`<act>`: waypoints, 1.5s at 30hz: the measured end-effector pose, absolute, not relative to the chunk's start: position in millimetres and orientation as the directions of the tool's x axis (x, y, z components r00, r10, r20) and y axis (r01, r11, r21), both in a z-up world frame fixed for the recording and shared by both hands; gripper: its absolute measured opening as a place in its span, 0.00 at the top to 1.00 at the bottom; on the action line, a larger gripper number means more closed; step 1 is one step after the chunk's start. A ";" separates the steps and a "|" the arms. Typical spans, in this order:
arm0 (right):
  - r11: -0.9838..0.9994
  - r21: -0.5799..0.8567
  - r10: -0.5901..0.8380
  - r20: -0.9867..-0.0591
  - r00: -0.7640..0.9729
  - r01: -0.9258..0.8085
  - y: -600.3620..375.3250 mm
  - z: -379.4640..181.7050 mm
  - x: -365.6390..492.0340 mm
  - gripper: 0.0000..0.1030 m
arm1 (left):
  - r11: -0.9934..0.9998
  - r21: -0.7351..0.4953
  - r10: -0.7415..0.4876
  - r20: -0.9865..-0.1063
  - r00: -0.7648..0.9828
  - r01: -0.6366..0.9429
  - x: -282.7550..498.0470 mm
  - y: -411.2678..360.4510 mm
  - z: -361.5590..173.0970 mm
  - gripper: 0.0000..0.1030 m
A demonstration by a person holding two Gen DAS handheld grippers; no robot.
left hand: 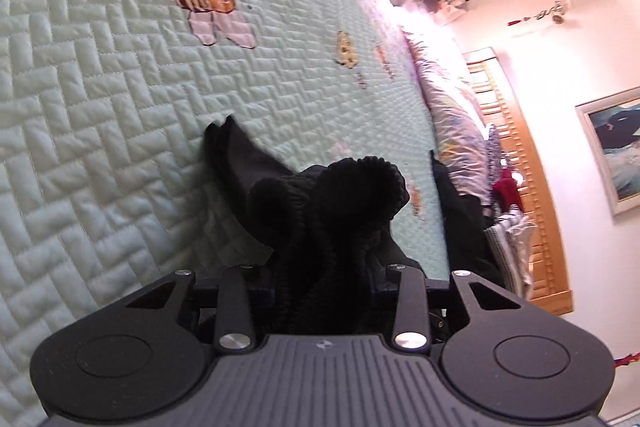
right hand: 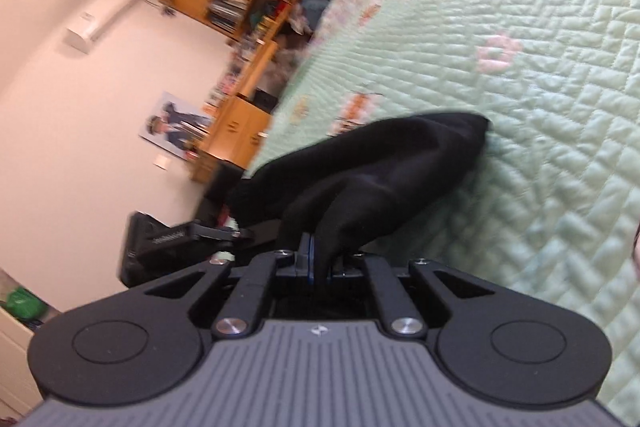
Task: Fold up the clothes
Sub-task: 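Lift the folded black garment with both grippers and carry it toward the clothes pile by the headboard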
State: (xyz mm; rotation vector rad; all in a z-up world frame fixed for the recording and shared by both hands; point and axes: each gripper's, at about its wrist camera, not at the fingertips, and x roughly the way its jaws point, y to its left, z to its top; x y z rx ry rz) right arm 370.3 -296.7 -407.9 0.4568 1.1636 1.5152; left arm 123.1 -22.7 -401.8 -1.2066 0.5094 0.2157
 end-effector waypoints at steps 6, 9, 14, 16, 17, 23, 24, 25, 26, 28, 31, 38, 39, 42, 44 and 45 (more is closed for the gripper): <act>0.068 0.861 0.927 -0.242 -0.288 -0.503 -323.6 -376.3 352.8 0.94 | 0.358 -0.866 -0.140 -0.418 0.897 -0.348 108.0 -44.9 -377.1 0.63; 0.055 0.869 0.938 -0.214 -0.274 -0.492 -339.0 -362.8 346.9 0.94 | 0.371 -0.873 -0.161 -0.396 0.904 -0.316 105.9 -53.6 -368.2 0.63; 0.038 0.873 0.947 -0.187 -0.263 -0.485 -346.9 -346.9 345.7 0.94 | 0.375 -0.885 -0.182 -0.363 0.914 -0.277 106.2 -55.1 -361.9 0.63; 0.031 0.872 0.948 -0.181 -0.263 -0.488 -343.7 -343.7 349.2 0.94 | 0.371 -0.890 -0.183 -0.351 0.918 -0.266 110.0 -48.6 -360.7 0.63; 0.030 0.860 0.948 -0.186 -0.259 -0.509 -340.5 -341.3 351.9 0.94 | 0.370 -0.891 -0.186 -0.347 0.919 -0.262 114.8 -43.7 -359.7 0.63; 0.010 0.862 0.965 -0.142 -0.223 -0.506 -335.7 -338.6 385.4 0.94 | 0.397 -0.881 -0.232 -0.368 0.900 -0.258 168.4 -25.3 -344.0 0.63; 0.014 0.865 0.967 -0.138 -0.213 -0.501 -336.0 -339.1 393.0 0.94 | 0.409 -0.875 -0.241 -0.377 0.894 -0.259 181.1 -26.0 -341.1 0.63; 0.015 0.866 0.970 -0.134 -0.201 -0.500 -338.1 -338.6 400.7 0.94 | 0.417 -0.872 -0.253 -0.382 0.889 -0.256 195.1 -27.9 -339.3 0.63; 0.019 0.866 0.973 -0.130 -0.189 -0.499 -343.0 -337.8 409.1 0.94 | 0.424 -0.869 -0.265 -0.387 0.883 -0.254 209.7 -30.1 -337.9 0.63; 0.036 0.864 0.978 -0.133 -0.159 -0.502 -356.8 -335.8 425.5 0.94 | 0.430 -0.868 -0.295 -0.394 0.871 -0.247 243.2 -39.4 -338.1 0.63; 0.082 0.855 0.981 -0.159 -0.109 -0.512 -384.5 -331.3 450.4 0.94 | 0.434 -0.870 -0.347 -0.401 0.848 -0.234 299.1 -60.0 -341.6 0.63; 0.192 0.834 0.978 -0.209 0.027 -0.518 -473.2 -313.6 521.9 0.94 | 0.456 -0.878 -0.491 -0.387 0.780 -0.147 443.5 -136.7 -332.0 0.63; 0.208 0.826 0.976 -0.211 0.054 -0.524 -487.1 -309.9 531.7 0.94 | 0.463 -0.877 -0.510 -0.382 0.771 -0.128 465.9 -150.2 -326.6 0.63; 0.251 0.807 0.968 -0.215 0.131 -0.535 -532.0 -297.0 564.8 0.94 | 0.481 -0.874 -0.560 -0.368 0.743 -0.070 531.2 -191.5 -310.0 0.63; 0.278 0.795 0.960 -0.211 0.184 -0.540 -559.5 -286.7 589.1 0.94 | 0.484 -0.874 -0.591 -0.353 0.725 -0.031 578.1 -219.5 -298.2 0.63; 0.290 0.791 0.956 -0.207 0.210 -0.538 -572.7 -282.3 601.8 0.94 | 0.485 -0.874 -0.606 -0.347 0.716 -0.013 600.8 -233.2 -293.0 0.63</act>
